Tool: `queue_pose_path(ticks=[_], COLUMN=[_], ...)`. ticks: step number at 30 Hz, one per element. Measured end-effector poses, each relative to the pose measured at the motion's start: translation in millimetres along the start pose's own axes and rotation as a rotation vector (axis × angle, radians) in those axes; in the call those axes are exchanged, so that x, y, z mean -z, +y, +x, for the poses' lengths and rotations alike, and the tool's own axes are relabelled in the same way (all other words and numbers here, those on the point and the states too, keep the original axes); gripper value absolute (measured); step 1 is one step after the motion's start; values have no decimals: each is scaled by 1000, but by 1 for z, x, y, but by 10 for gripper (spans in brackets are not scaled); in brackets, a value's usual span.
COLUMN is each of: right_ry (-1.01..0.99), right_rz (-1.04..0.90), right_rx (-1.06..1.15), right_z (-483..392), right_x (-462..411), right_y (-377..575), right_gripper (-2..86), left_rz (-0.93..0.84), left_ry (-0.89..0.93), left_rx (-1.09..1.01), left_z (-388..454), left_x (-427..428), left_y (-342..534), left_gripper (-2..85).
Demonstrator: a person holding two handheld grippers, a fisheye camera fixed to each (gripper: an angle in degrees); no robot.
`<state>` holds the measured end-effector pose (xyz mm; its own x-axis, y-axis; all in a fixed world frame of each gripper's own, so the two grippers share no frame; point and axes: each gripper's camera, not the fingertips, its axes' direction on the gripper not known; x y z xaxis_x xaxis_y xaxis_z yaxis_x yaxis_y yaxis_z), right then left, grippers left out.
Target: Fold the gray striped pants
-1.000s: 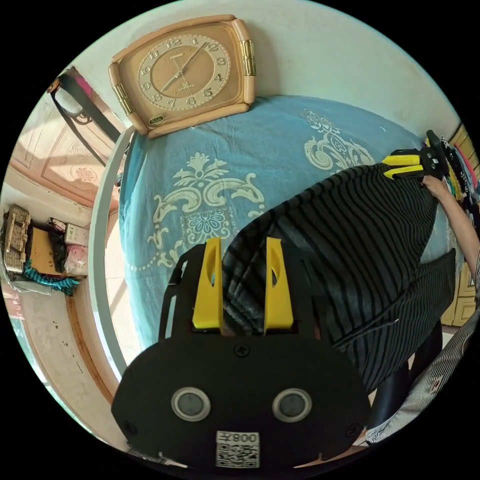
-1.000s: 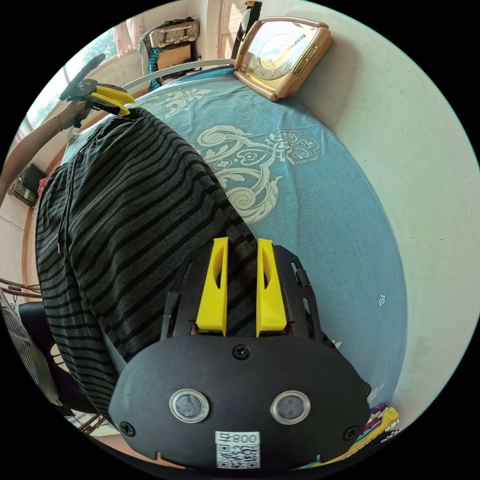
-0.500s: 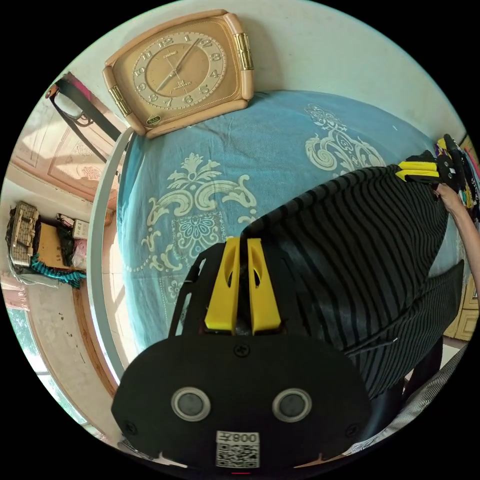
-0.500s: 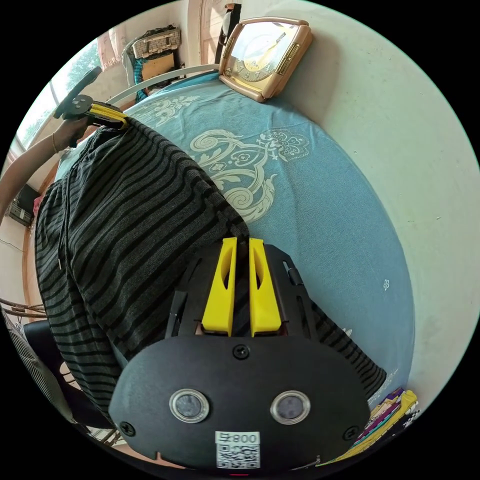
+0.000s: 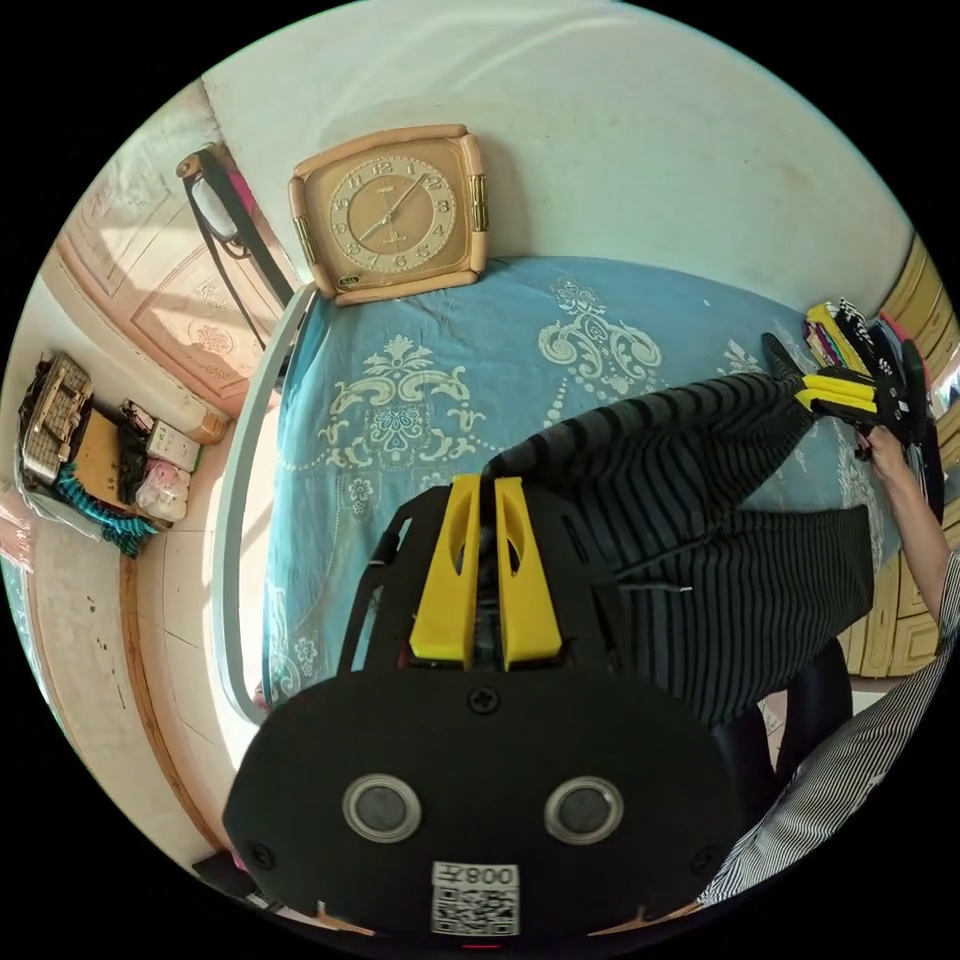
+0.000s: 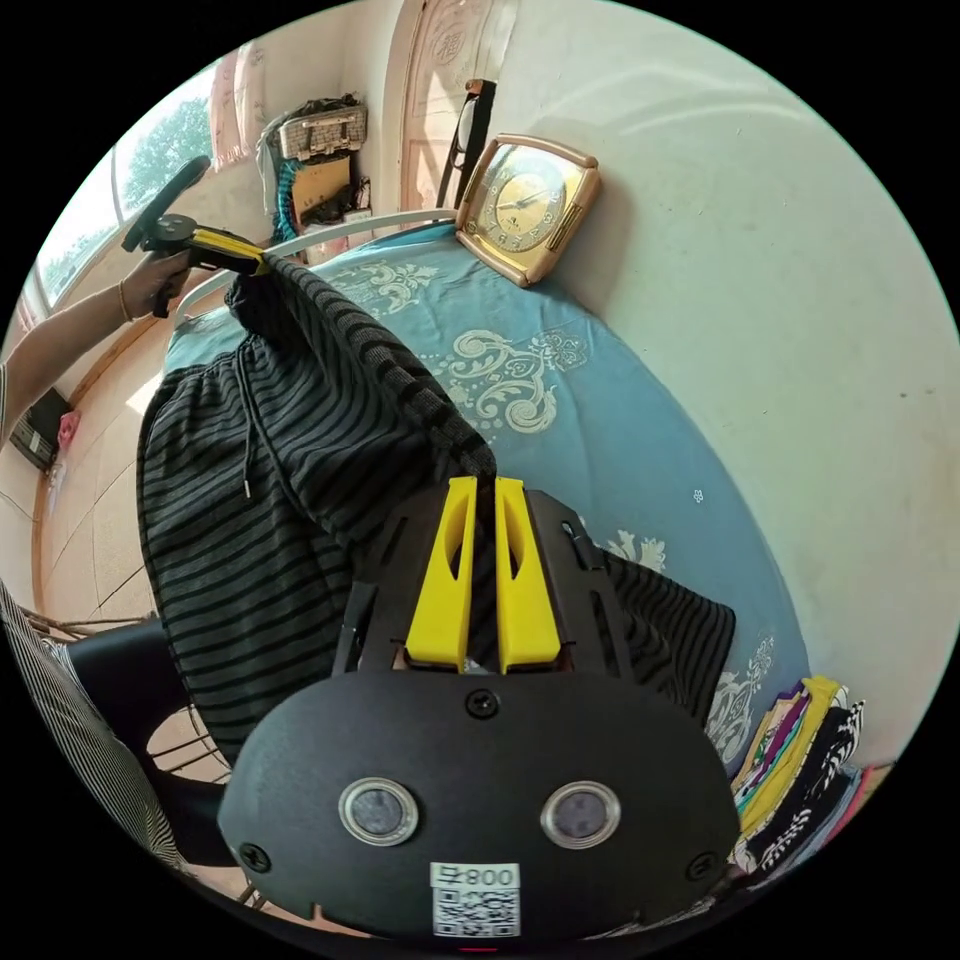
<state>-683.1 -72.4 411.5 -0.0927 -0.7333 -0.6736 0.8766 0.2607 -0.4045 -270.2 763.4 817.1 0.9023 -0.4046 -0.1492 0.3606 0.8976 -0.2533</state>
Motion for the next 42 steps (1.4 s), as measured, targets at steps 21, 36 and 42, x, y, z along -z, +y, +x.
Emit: queue_pose_path(ticks=[21,36,42], right_ry=[7,-34,-36], right_rz=[-167,-309,-367], right_rx=[98,242,278], right_z=[-260,-391,-419], right_x=[99,83,65], right_y=[91,114,123], right_gripper=[29,27,25], left_rz=[-138,-219,-244], left_ry=[-48,-3,18], left_rx=[-118,-88,-67], left_z=[-44,-93,-103], left_x=[194,250,267], left_y=[115,173,187], left_gripper=[19,15,11])
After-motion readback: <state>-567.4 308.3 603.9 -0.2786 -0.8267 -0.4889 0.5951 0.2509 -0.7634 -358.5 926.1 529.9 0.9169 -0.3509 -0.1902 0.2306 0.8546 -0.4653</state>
